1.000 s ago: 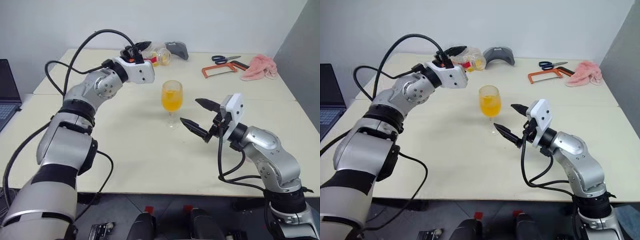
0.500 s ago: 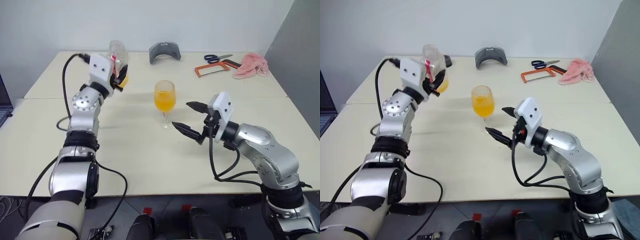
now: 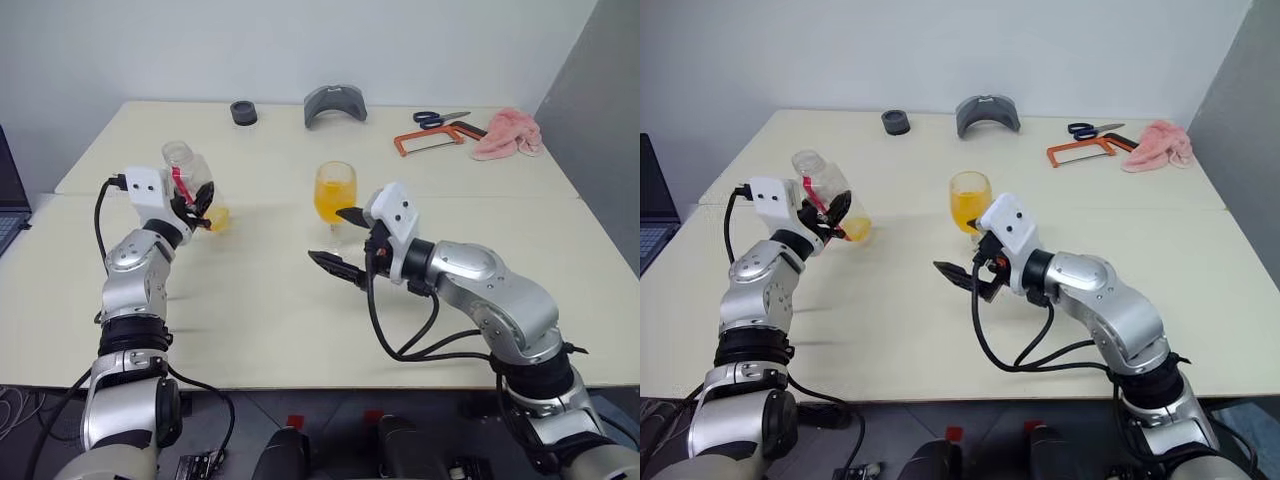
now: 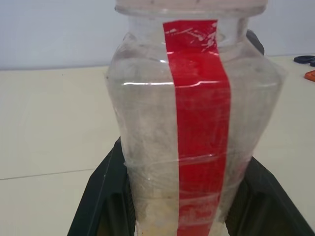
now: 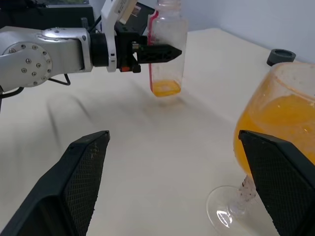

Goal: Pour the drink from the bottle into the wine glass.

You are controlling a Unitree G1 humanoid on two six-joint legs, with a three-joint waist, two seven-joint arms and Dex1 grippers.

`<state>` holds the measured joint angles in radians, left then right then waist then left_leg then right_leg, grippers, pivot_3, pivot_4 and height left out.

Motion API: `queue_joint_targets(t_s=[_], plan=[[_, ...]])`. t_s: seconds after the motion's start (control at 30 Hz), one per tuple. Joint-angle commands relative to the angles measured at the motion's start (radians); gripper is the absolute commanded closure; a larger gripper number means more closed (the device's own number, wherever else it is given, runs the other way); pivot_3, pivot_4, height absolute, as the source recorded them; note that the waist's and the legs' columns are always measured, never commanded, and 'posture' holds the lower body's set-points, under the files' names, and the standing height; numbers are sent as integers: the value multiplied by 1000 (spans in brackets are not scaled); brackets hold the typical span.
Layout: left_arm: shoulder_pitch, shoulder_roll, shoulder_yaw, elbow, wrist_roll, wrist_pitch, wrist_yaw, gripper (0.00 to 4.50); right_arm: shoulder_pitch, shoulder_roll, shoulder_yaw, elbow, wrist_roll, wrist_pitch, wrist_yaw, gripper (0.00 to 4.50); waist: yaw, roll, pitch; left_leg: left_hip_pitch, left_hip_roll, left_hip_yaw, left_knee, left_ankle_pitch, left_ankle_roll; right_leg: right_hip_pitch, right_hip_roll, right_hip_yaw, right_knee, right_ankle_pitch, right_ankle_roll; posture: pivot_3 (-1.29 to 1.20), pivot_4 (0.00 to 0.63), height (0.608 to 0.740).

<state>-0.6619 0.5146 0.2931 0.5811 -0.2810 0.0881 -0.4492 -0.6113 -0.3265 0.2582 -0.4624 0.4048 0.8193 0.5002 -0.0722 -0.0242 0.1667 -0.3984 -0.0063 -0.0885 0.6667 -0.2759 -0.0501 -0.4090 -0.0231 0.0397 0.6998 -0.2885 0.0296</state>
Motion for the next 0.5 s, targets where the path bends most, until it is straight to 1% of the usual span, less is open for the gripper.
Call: queue_joint_targets(t_s=[0.03,0.17,0.37,0.43,0.5], plan=[[-6,17,27,33,-15,-17,-19,2732,-31,14,3,-16,-6,-21,6,0,0,0,0,0,0,0,0,0,1,0,0,0,0,0,0,0,150,740],[-6,17,21,89,-6,-42,-40,2732,-42,26,12,-9,-13,-23,12,0,0,0,0,0,-1,1,0,0,1,0,0,0,0,0,0,0,150,740],[-2,14,-1,164,37,-98,-24,2732,-49,36,17,-6,-15,-22,18,0,2,0,-1,1,0,1,0,-1,1,0,0,0,0,0,0,0,150,740],[-1,11,0,171,39,-109,-17,1994,-49,37,19,-5,-17,-22,19,0,6,0,-1,1,0,1,0,-1,2,0,0,1,0,0,0,0,150,740],[3,8,2,171,37,-117,-14,1457,-47,38,19,-7,-18,-20,20,0,6,0,-1,2,-1,2,-1,-1,2,0,0,1,0,0,0,0,150,740]])
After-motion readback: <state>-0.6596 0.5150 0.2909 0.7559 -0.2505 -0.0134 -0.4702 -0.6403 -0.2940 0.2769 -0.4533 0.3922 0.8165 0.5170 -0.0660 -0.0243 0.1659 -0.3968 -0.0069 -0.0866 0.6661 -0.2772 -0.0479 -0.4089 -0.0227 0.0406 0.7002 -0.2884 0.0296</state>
